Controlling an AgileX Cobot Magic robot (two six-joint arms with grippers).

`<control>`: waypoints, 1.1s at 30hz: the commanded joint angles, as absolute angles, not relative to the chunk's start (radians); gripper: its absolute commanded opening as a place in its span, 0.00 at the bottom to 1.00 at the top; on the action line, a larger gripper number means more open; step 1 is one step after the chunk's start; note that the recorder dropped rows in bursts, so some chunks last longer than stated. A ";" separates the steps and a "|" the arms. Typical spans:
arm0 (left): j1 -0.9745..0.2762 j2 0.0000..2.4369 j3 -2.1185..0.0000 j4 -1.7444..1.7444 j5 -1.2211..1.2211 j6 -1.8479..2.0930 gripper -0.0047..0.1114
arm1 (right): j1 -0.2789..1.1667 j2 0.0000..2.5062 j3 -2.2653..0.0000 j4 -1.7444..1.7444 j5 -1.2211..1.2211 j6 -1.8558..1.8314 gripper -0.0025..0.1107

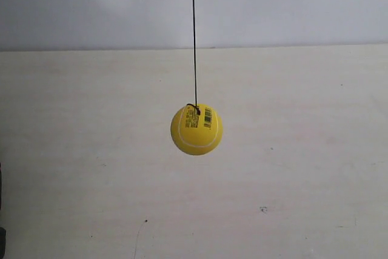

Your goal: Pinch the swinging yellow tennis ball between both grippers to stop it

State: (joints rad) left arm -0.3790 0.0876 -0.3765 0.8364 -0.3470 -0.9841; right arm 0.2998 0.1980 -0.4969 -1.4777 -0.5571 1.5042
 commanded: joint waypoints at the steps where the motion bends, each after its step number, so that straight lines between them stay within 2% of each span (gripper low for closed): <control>1: -0.379 0.082 -0.374 0.834 -0.340 -0.995 0.08 | 0.301 0.192 -0.501 -1.481 -0.559 1.510 0.02; 25: -0.379 0.083 -0.374 0.824 -0.340 -0.995 0.08 | 0.301 0.192 -0.501 -1.481 -0.557 1.510 0.02; 33: -0.317 0.076 -0.374 0.427 -0.340 -0.995 0.08 | 0.301 0.192 -0.501 -1.481 -0.557 1.510 0.02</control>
State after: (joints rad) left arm -0.3487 0.0807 -0.3765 0.5850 -0.3447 -0.9848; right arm 0.2998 0.1980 -0.4969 -1.4790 -0.5571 1.5042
